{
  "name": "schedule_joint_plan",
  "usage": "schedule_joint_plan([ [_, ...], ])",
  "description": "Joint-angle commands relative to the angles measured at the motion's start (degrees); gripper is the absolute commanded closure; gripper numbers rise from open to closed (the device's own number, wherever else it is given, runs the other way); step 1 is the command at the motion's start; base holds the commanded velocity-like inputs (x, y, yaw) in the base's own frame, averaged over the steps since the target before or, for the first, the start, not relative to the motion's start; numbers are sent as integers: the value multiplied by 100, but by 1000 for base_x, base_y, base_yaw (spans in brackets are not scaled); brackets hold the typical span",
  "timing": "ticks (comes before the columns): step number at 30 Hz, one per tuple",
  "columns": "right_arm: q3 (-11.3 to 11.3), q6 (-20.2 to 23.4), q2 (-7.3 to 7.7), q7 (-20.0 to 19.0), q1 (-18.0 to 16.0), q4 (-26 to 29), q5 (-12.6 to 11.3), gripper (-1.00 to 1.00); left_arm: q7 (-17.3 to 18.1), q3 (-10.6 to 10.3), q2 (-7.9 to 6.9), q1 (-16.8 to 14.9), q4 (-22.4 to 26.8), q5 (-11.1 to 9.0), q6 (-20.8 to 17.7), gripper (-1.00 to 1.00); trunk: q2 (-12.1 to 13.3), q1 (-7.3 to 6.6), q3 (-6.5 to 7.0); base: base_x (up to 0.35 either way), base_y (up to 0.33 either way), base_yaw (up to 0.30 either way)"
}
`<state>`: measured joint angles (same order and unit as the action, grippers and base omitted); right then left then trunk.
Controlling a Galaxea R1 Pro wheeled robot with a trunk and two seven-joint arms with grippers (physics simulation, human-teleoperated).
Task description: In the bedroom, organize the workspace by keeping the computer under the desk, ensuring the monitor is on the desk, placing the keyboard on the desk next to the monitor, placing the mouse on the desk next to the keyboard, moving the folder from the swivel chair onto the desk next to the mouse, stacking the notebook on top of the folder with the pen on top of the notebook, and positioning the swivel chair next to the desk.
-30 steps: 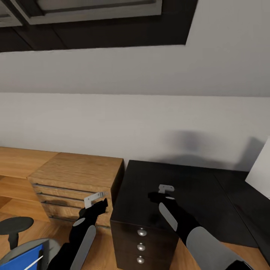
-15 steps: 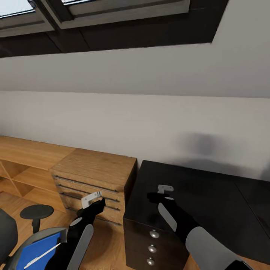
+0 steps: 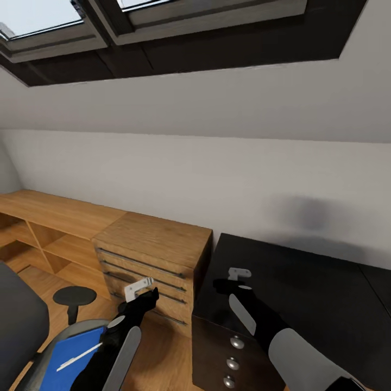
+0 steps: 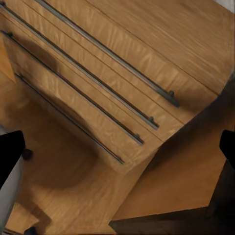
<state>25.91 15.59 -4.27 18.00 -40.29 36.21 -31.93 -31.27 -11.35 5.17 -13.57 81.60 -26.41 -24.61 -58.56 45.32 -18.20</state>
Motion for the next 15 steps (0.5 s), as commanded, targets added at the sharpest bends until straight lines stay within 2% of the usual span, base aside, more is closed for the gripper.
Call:
schedule_joint_plan([
  [1, 29, 15, 5, 39, -6, 8, -51, 100, -50, -50, -1, -5, 7, -47, -12, -100, -5, 1, -7, 0, 0, 15],
  [5, 35, 36, 5, 37, -6, -4, -60, 100, -54, -189, 1, -5, 0, -48, -8, -100, -5, 1, -7, 0, 0, 6],
  [15, 29, 47, 5, 44, -6, -9, -54, 100, -54, -218, 1, -5, -4, -48, -3, -100, -5, 1, -7, 0, 0, 0],
])
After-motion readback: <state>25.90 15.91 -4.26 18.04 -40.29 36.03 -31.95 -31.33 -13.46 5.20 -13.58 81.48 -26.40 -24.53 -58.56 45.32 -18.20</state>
